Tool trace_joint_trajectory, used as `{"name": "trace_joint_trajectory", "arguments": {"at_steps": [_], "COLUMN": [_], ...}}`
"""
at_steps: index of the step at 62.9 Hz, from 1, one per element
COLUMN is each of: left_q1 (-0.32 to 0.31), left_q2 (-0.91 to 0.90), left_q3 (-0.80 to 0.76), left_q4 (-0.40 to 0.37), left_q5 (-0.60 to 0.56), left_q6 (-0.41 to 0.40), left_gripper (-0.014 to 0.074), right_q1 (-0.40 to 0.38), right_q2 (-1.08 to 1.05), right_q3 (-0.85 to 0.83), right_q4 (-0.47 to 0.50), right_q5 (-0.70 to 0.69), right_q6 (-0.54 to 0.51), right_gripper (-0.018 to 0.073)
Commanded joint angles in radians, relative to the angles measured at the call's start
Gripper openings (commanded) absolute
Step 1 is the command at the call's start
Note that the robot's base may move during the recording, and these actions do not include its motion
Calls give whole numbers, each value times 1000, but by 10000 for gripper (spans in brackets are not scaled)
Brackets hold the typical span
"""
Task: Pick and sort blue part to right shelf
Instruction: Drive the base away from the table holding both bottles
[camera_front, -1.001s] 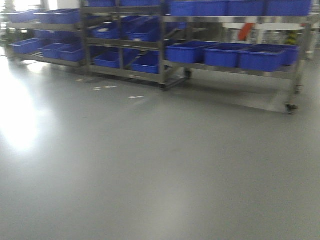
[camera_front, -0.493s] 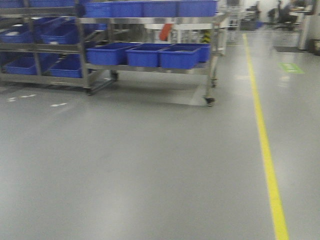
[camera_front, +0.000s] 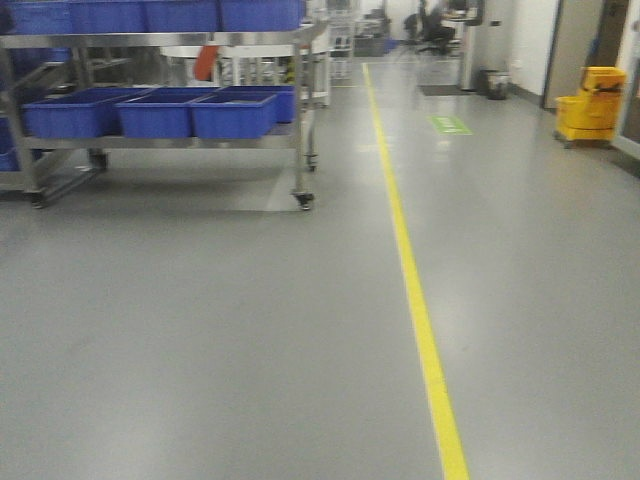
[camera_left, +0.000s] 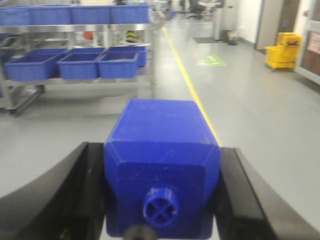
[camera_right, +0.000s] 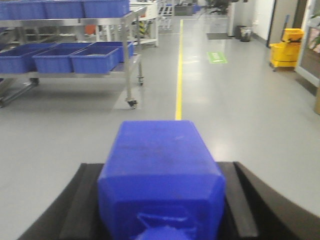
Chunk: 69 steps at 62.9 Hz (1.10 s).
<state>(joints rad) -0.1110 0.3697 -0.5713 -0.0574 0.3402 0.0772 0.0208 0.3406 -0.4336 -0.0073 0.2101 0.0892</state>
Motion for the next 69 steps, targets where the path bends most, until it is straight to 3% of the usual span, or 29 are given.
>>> {"name": "trace_joint_trajectory", "arguments": {"at_steps": [1, 69], "left_q1": [0, 0], "left_q2": [6, 6], "left_q3": [-29, -29], "left_q4": [-2, -4], "left_q5": [-93, -93], "left_q6": [-6, -6], "left_gripper": [354, 354], "right_q1": [-4, -4], "right_q2": [7, 7], "right_q3": [-28, -28], "right_q4": [0, 0], "right_q5": [-90, -90], "right_q6": [-2, -2], "right_gripper": [426, 426]}}
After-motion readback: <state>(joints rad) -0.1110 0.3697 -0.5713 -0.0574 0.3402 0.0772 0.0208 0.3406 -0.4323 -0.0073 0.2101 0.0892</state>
